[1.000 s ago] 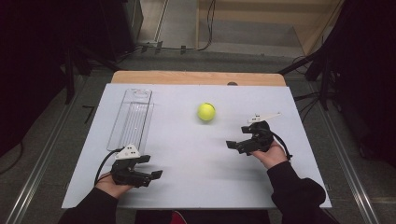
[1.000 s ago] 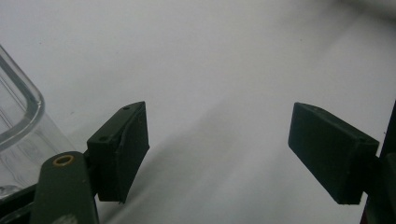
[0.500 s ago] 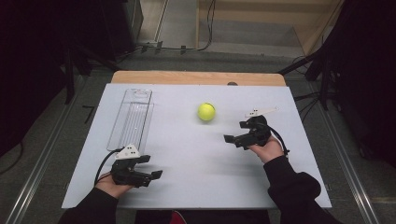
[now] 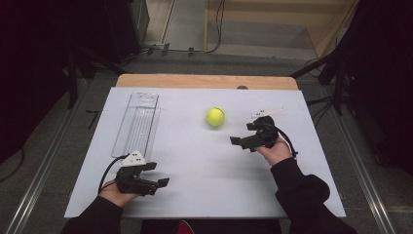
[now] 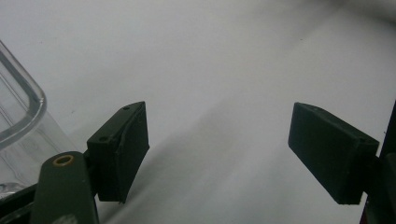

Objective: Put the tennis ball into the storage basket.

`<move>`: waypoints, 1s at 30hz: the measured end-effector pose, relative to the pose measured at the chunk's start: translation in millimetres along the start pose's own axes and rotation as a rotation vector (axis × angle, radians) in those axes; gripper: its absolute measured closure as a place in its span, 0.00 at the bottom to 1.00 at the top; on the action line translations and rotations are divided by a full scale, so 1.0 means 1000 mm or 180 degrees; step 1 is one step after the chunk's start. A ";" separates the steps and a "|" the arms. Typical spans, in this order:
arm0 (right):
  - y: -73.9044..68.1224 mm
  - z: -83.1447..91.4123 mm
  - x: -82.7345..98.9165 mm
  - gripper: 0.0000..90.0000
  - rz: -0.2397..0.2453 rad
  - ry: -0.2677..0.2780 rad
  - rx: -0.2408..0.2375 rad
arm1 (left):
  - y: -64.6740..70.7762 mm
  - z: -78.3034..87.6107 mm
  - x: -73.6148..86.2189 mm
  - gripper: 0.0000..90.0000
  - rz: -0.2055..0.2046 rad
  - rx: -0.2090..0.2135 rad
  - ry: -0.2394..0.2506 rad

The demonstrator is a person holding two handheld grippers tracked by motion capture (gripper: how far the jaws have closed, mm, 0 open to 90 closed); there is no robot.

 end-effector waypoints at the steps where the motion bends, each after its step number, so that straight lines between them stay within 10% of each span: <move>1: 0.000 -0.001 -0.001 0.00 -0.0016 -0.0009 -0.0002 | 0.000 0.000 0.000 0.23 0.0000 -0.0002 -0.0001; 30: 0.002 -0.030 -0.028 0.00 -0.0043 -0.0027 0.0015 | -0.001 0.000 0.000 0.23 0.0001 -0.0012 0.0026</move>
Point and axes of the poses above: each handheld gripper's, and its own axes: z roughly backward along the jaws, x roughly out of its underside, y roughly to its right, the point moved 9 cm from there along -z, roughly forward along the jaws, and after that the axes turned 8 degrees about -z, right-handed, at the moved point
